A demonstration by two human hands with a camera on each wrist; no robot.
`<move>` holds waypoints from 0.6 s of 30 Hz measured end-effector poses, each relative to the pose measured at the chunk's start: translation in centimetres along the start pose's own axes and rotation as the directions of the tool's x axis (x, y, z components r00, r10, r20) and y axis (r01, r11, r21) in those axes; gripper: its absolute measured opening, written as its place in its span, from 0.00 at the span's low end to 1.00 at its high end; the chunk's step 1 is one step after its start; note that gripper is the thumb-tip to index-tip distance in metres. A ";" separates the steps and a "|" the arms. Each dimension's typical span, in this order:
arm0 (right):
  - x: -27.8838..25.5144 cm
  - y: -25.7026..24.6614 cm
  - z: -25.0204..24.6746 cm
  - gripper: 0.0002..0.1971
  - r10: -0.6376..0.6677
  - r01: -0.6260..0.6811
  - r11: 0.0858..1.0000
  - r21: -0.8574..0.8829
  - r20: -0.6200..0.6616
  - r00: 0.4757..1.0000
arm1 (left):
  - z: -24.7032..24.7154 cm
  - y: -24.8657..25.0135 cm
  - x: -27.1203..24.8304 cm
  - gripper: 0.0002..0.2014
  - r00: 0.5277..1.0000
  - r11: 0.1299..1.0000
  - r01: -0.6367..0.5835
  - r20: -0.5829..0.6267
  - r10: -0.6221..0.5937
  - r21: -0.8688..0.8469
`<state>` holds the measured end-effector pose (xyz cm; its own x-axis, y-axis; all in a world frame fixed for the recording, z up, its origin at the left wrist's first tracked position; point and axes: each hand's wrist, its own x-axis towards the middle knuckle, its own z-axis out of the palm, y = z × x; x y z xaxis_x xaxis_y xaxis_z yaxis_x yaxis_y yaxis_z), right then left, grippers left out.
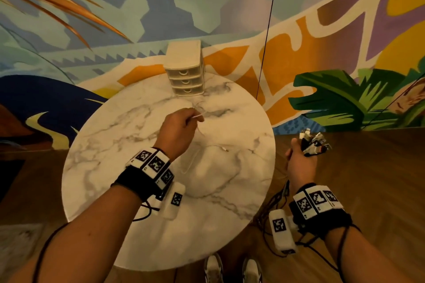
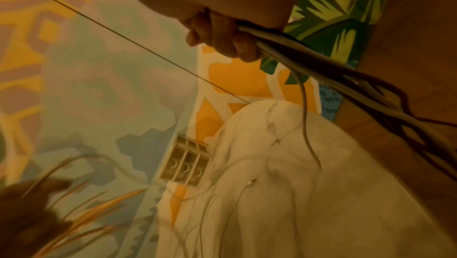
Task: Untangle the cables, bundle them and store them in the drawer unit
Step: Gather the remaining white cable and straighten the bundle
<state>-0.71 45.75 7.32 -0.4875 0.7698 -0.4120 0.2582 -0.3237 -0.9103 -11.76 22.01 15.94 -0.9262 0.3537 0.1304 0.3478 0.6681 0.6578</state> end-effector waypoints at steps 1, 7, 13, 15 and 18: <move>-1.1 -0.7 0.1 0.15 -0.004 0.004 1.000 -0.011 0.065 0.998 | 0.3 0.8 -0.2 0.11 0.998 0.999 -0.003 0.069 0.006 -0.033; -6.7 -2.1 2.9 0.21 0.029 -0.003 0.999 -0.046 0.555 0.831 | 4.1 5.3 -2.6 0.15 0.902 0.871 -0.336 0.389 0.188 0.358; -5.6 -1.4 2.4 0.20 0.036 -0.024 0.999 -0.028 0.589 0.808 | 5.2 3.6 -4.7 0.26 0.852 0.815 -0.404 0.495 0.170 0.415; -5.2 -1.1 2.5 0.20 -0.017 0.077 0.993 -0.087 0.546 0.838 | 5.3 1.8 -4.9 0.26 0.876 0.860 -0.330 0.466 0.125 0.389; -4.5 -1.1 2.3 0.18 -0.126 0.177 0.981 -0.083 0.423 0.897 | 4.1 -3.3 -4.0 0.21 0.919 0.874 -0.190 0.394 -0.002 0.447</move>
<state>-0.78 41.41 10.10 -0.8230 0.4988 -0.2719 0.2359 -0.1354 -0.9623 -8.61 21.03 10.23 -0.7945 0.5819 -0.1736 0.5452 0.8094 0.2182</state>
